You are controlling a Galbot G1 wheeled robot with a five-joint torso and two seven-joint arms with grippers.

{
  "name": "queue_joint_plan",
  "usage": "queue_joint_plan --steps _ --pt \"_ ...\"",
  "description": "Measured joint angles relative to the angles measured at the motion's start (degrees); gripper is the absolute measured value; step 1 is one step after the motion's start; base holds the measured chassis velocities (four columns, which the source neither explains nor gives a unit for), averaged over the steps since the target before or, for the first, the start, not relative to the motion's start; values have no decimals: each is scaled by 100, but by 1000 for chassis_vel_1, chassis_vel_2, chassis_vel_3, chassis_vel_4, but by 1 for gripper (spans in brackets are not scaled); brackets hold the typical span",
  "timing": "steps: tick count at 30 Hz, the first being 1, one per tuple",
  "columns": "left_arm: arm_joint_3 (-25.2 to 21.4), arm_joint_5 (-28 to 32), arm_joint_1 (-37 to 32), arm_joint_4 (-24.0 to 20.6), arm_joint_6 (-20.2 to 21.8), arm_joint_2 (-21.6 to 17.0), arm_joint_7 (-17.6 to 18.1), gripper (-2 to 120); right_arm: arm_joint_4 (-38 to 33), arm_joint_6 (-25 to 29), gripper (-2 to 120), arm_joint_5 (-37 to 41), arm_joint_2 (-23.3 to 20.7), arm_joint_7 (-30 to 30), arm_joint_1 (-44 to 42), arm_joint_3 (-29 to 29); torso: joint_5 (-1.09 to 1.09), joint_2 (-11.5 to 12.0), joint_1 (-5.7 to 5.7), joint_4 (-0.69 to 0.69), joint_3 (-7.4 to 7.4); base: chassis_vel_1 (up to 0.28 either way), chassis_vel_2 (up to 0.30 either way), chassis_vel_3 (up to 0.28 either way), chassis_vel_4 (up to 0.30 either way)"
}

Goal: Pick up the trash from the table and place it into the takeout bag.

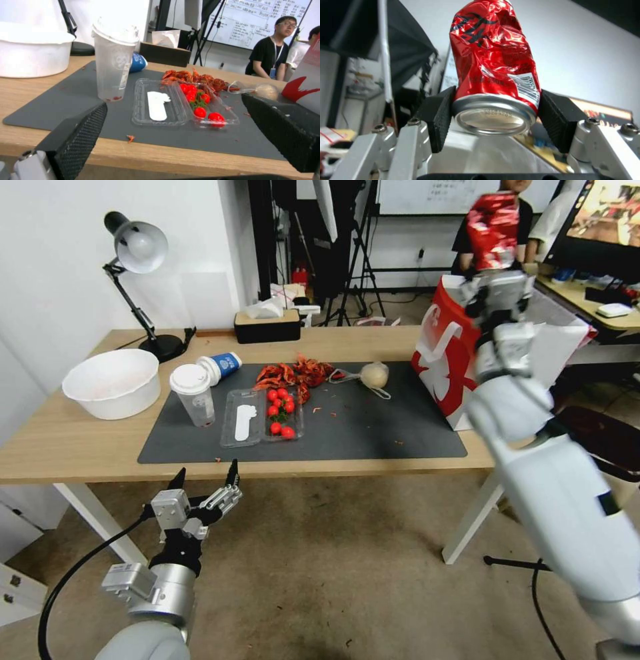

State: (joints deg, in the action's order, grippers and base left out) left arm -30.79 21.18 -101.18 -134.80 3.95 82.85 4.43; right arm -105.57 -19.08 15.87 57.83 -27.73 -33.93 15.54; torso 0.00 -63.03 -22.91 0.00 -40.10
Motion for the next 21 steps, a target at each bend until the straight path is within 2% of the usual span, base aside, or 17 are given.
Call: queue_joint_plan --steps 4,9,12,13,15,17,20,21 --pt "3 0 -42 -50 1 -5 15 100 345 -37 57 319 -97 -56 62 50 1 0 0 0 0 0 0 0 0" --pt "-10 0 -82 -64 -23 -9 18 100 397 -259 57 638 -84 -170 71 50 0 0 0 1 0 0 0 0 0" --pt "-18 0 -95 -64 -43 -10 15 100 375 -335 68 721 -81 -204 84 58 -1 0 0 1 0 0 0 0 0" --pt "-18 0 -95 -64 -43 -10 15 100 375 -335 68 721 -81 -204 84 58 -1 0 0 1 0 0 0 0 0" --pt "-19 0 -93 -65 -41 -8 10 100 371 -423 80 760 -88 -241 115 59 -1 0 0 1 0 0 0 0 0" --pt "-17 0 -89 -65 -39 -7 9 100 372 -446 84 772 -94 -248 121 58 -1 0 0 1 0 0 0 0 0" --pt "-12 0 -75 -65 -35 -4 6 100 367 -501 96 809 -102 -270 112 45 -1 0 -1 0 0 0 0 0 0" --pt "-12 0 -75 -65 -35 -4 6 100 367 -501 96 809 -102 -270 112 45 -1 0 -1 0 0 0 0 0 0"
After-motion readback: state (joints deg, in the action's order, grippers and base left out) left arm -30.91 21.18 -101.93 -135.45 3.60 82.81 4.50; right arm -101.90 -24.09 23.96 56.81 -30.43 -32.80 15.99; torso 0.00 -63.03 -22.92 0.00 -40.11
